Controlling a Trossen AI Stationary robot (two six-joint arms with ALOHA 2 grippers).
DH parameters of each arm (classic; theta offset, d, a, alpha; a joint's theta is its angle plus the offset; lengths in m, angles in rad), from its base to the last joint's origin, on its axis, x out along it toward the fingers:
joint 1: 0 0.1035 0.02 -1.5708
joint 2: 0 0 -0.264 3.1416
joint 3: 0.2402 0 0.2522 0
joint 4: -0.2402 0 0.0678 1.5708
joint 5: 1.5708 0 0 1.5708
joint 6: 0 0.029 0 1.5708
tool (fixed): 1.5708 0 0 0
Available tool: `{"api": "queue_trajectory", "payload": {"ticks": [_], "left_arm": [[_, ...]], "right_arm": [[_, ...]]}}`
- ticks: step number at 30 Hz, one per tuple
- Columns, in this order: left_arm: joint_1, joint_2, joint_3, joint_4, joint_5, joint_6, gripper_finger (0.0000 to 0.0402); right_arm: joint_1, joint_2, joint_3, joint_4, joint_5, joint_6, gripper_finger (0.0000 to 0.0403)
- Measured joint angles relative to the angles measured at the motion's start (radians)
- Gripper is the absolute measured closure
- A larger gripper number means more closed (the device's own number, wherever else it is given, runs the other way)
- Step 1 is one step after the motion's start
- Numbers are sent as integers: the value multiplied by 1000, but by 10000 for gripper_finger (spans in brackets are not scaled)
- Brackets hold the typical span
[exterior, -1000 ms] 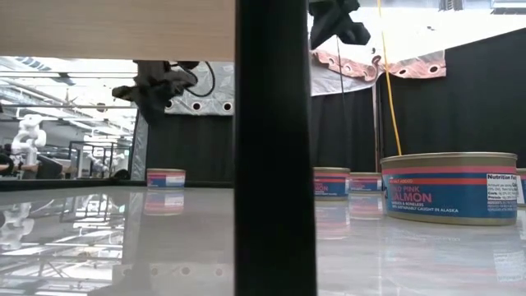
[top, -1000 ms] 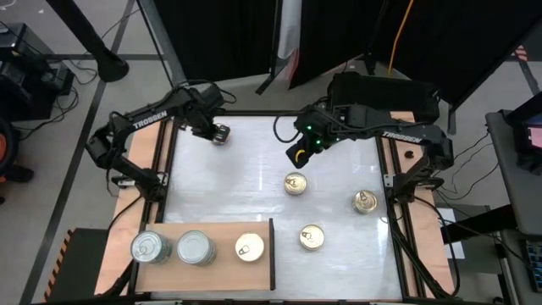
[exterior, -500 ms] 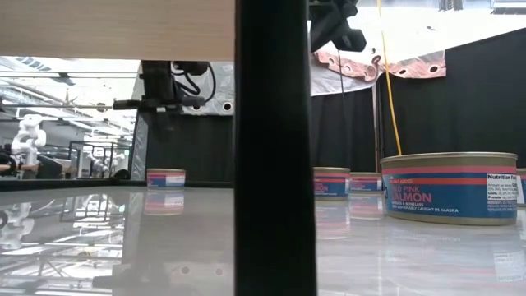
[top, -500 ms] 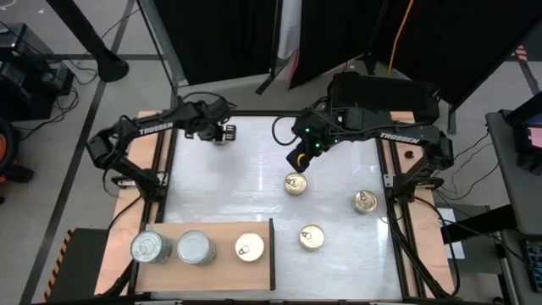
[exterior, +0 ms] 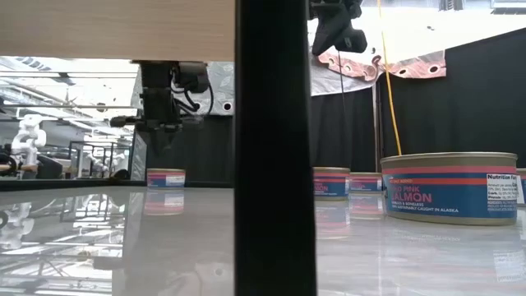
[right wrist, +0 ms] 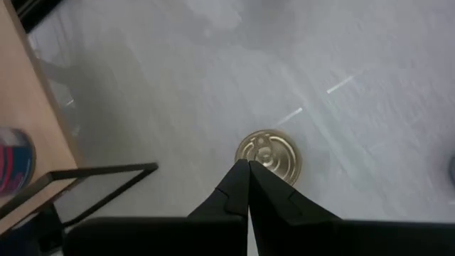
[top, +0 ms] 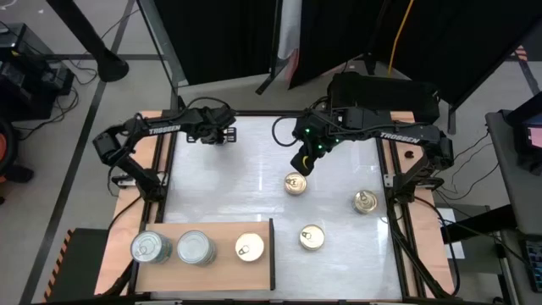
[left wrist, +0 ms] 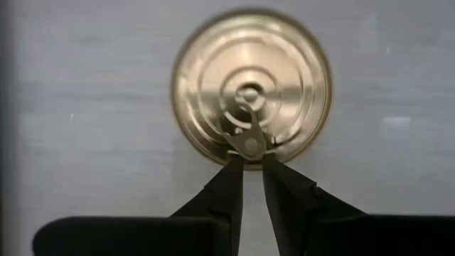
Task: Stack canned seafood by type on shelf
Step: Stack the blue pink tuna can on top of the blue pink tuna can on the shelf
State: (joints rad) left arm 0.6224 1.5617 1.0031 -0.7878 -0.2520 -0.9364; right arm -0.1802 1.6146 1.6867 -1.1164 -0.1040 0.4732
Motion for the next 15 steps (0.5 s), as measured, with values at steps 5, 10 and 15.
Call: {"api": "queue_trajectory", "payload": {"ticks": [5,10,15], "left_arm": [[-5,59,2,27,35,-1,358],[-21,75,5,33,29,0,396],[-33,77,4,22,24,3,392]], "right_arm": [[0,0,0,-23,-4,-11,403],[0,0,0,-41,-5,-18,403],[0,0,0,-40,-5,-28,403]]}}
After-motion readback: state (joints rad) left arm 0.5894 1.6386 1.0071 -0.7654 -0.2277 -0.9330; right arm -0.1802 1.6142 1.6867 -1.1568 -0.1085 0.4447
